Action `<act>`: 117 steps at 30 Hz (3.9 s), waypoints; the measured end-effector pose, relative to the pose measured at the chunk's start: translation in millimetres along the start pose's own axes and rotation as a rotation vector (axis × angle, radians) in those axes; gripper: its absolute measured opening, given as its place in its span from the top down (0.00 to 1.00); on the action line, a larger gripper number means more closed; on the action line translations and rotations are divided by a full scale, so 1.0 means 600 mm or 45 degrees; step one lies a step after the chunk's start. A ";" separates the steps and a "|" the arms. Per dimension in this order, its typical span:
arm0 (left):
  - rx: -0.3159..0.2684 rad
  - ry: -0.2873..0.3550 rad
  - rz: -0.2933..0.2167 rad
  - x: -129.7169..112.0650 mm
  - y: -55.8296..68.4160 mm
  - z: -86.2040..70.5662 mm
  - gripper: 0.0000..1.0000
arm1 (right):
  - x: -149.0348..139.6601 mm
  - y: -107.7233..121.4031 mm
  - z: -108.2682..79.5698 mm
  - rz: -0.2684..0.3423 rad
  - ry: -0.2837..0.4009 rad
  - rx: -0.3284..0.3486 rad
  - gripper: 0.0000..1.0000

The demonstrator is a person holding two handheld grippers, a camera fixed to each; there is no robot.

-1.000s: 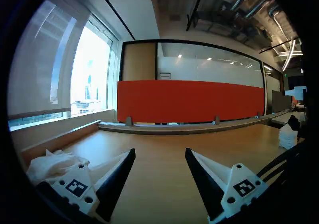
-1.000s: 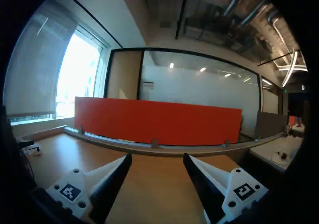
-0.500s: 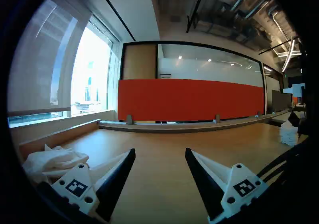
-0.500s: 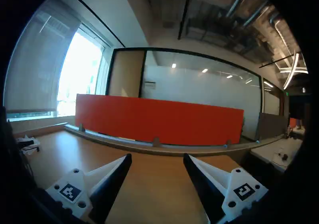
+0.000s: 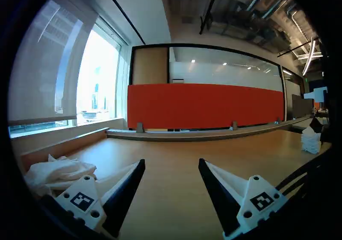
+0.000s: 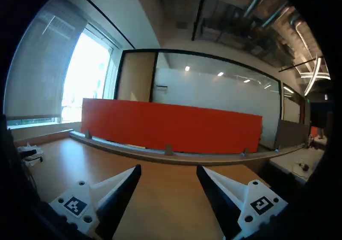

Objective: Fold towel

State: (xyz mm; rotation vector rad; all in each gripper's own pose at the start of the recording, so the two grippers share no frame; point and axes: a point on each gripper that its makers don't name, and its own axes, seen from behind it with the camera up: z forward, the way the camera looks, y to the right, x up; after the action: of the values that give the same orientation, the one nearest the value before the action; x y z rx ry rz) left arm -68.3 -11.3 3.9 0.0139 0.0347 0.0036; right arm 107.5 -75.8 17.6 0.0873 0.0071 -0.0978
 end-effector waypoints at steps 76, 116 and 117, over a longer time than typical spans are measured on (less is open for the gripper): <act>-0.004 -0.002 0.006 -0.002 0.005 0.001 0.07 | -0.210 0.110 -0.035 0.128 0.028 -0.100 0.00; -0.004 -0.002 0.006 -0.001 0.006 0.000 0.07 | -0.211 0.107 -0.036 0.133 0.023 -0.092 0.00; -0.004 -0.002 0.006 -0.001 0.005 0.000 0.07 | -0.211 0.107 -0.036 0.133 0.023 -0.092 0.00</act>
State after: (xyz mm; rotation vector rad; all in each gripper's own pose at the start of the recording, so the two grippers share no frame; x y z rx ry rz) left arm -69.1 -8.1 4.1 0.0110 0.0333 0.0083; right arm -12.5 1.9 2.8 0.0166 0.0243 0.0076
